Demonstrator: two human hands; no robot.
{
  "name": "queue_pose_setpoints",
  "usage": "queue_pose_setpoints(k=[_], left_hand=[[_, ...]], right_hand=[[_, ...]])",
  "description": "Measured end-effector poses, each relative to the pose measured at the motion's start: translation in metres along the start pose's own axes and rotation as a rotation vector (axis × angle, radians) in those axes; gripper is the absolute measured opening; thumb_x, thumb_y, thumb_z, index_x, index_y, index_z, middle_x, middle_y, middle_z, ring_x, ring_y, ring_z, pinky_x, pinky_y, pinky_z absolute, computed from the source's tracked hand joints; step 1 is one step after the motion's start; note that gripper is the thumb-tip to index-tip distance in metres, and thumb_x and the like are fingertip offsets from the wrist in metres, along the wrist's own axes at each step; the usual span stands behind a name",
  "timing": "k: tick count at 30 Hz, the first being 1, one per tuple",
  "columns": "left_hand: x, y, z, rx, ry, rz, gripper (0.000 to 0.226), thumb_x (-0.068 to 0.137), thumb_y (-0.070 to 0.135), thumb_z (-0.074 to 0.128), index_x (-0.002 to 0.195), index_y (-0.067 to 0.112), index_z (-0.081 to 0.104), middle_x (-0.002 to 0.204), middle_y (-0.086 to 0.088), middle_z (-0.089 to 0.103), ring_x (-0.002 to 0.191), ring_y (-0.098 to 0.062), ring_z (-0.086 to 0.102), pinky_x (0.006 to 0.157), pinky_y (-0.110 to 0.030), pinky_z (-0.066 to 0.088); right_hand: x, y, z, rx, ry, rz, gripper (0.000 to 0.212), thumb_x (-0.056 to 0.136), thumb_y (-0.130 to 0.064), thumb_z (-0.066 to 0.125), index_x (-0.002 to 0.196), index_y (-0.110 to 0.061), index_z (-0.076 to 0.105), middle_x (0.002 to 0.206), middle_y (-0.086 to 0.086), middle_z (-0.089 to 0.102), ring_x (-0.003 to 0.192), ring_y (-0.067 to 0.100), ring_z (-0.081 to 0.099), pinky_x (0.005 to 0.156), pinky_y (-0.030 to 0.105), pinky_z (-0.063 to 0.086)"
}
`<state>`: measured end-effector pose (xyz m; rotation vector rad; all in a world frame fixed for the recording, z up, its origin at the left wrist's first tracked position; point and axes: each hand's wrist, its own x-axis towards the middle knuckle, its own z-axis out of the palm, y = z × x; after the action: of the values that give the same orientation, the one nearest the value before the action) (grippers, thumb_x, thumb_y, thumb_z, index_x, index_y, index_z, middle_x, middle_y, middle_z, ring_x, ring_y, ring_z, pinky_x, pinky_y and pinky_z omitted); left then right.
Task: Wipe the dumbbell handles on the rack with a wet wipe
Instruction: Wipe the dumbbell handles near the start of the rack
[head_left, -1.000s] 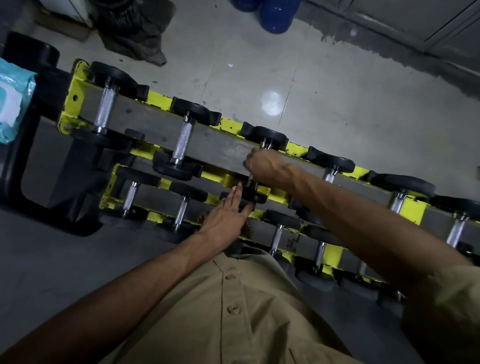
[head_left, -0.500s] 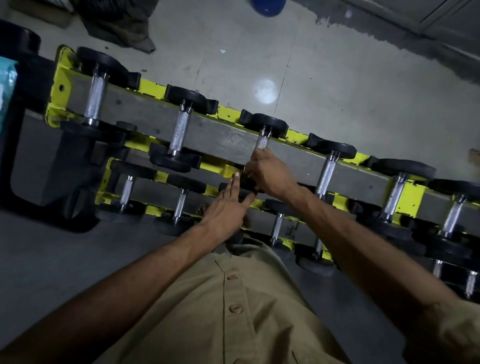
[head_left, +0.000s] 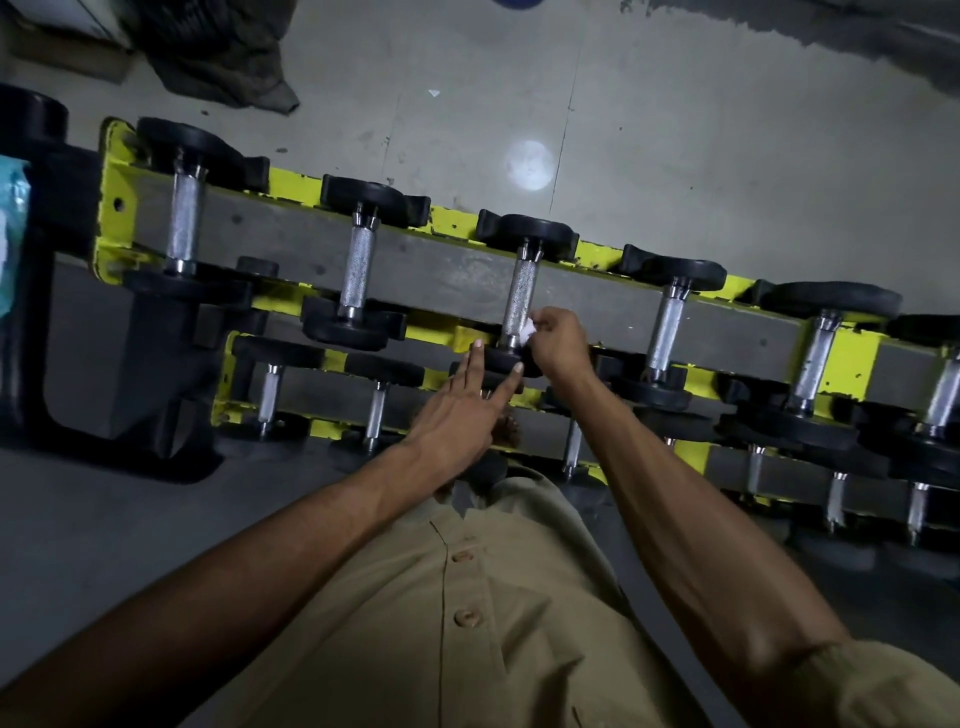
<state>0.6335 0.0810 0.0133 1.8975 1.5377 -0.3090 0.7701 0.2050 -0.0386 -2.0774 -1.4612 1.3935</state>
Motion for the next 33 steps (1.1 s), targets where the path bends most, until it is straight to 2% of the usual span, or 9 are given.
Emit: queue_pose_setpoints(k=[4, 9, 14, 18, 21, 23, 25, 28, 33], left_hand=[[0.000, 0.000, -0.001, 0.000, -0.005, 0.000, 0.104, 0.098, 0.004, 0.057, 0.165, 0.034, -0.017, 0.165, -0.030, -0.029, 0.160, -0.043, -0.001, 0.124, -0.047, 0.030], [-0.002, -0.001, -0.004, 0.009, -0.007, 0.009, 0.102, 0.099, 0.002, 0.055, 0.165, 0.034, -0.016, 0.166, -0.030, -0.027, 0.160, -0.043, -0.002, 0.123, -0.045, 0.031], [-0.002, 0.000, -0.007, 0.019, -0.027, 0.014, 0.110, 0.096, 0.000, 0.061, 0.165, 0.034, -0.017, 0.166, -0.029, -0.029, 0.161, -0.041, -0.003, 0.122, -0.045, 0.033], [-0.001, 0.000, -0.005, 0.030, -0.020, 0.030, 0.106, 0.094, -0.001, 0.060, 0.167, 0.033, -0.010, 0.165, -0.030, -0.029, 0.160, -0.042, -0.003, 0.121, -0.047, 0.037], [-0.002, -0.002, -0.008, 0.039, -0.011, 0.040, 0.090, 0.094, -0.001, 0.058, 0.166, 0.024, 0.012, 0.165, -0.032, -0.028, 0.160, -0.044, -0.001, 0.121, -0.048, 0.039], [-0.002, -0.002, -0.009, 0.045, -0.011, 0.042, 0.081, 0.095, 0.000, 0.056, 0.165, 0.020, 0.018, 0.164, -0.033, -0.027, 0.160, -0.044, 0.000, 0.121, -0.049, 0.039], [-0.002, -0.002, -0.010, 0.044, -0.012, 0.037, 0.088, 0.095, 0.000, 0.057, 0.167, 0.023, 0.011, 0.165, -0.033, -0.027, 0.160, -0.044, 0.000, 0.122, -0.048, 0.038], [-0.003, -0.001, -0.010, 0.048, -0.037, 0.024, 0.107, 0.095, 0.001, 0.060, 0.166, 0.032, -0.015, 0.165, -0.031, -0.029, 0.160, -0.042, -0.004, 0.121, -0.045, 0.037], [-0.003, -0.001, -0.008, 0.036, -0.036, 0.023, 0.112, 0.094, 0.001, 0.062, 0.163, 0.034, -0.020, 0.165, -0.030, -0.030, 0.161, -0.041, -0.006, 0.121, -0.044, 0.037]], right_hand=[[-0.002, -0.001, -0.005, 0.132, -0.058, 0.062, 0.022, 0.082, 0.007, 0.062, 0.088, -0.011, 0.072, 0.083, 0.009, 0.073, 0.081, 0.031, 0.070, 0.069, 0.041, 0.057], [0.035, -0.053, -0.015, 0.652, -0.054, 0.221, 0.031, 0.086, 0.019, 0.039, 0.078, -0.003, 0.059, 0.069, 0.016, 0.064, 0.065, 0.030, 0.064, 0.066, 0.042, 0.058], [0.066, -0.051, -0.010, 0.767, 0.022, 0.349, 0.038, 0.089, 0.009, 0.030, 0.115, -0.008, 0.052, 0.089, 0.018, 0.057, 0.049, 0.017, 0.045, 0.044, 0.021, 0.041], [0.046, -0.061, 0.007, 0.914, 0.204, 0.304, 0.033, 0.091, 0.009, 0.044, 0.071, -0.011, 0.059, 0.064, 0.007, 0.056, 0.054, 0.022, 0.050, 0.055, 0.032, 0.048], [0.024, -0.062, 0.018, 0.455, 0.542, 0.023, 0.012, 0.088, -0.003, 0.065, 0.080, -0.012, 0.065, 0.081, 0.001, 0.064, 0.073, 0.016, 0.055, 0.069, 0.026, 0.045], [0.010, -0.058, 0.019, 0.206, 0.583, -0.250, 0.007, 0.087, -0.003, 0.063, 0.090, -0.009, 0.065, 0.097, 0.005, 0.061, 0.084, 0.013, 0.053, 0.070, 0.012, 0.040], [0.003, -0.050, 0.014, -0.050, 0.540, -0.491, 0.011, 0.088, -0.003, 0.062, 0.096, -0.011, 0.064, 0.106, 0.005, 0.055, 0.094, 0.015, 0.051, 0.069, 0.013, 0.035], [0.007, -0.037, 0.000, -0.534, 0.419, -0.742, 0.029, 0.086, -0.003, 0.061, 0.113, -0.012, 0.067, 0.124, 0.004, 0.059, 0.115, 0.022, 0.049, 0.070, 0.025, 0.044], [0.007, -0.047, -0.018, -1.050, 0.239, -0.858, 0.038, 0.084, -0.012, 0.068, 0.122, -0.008, 0.065, 0.130, 0.006, 0.062, 0.115, 0.029, 0.047, 0.079, 0.035, 0.053]])
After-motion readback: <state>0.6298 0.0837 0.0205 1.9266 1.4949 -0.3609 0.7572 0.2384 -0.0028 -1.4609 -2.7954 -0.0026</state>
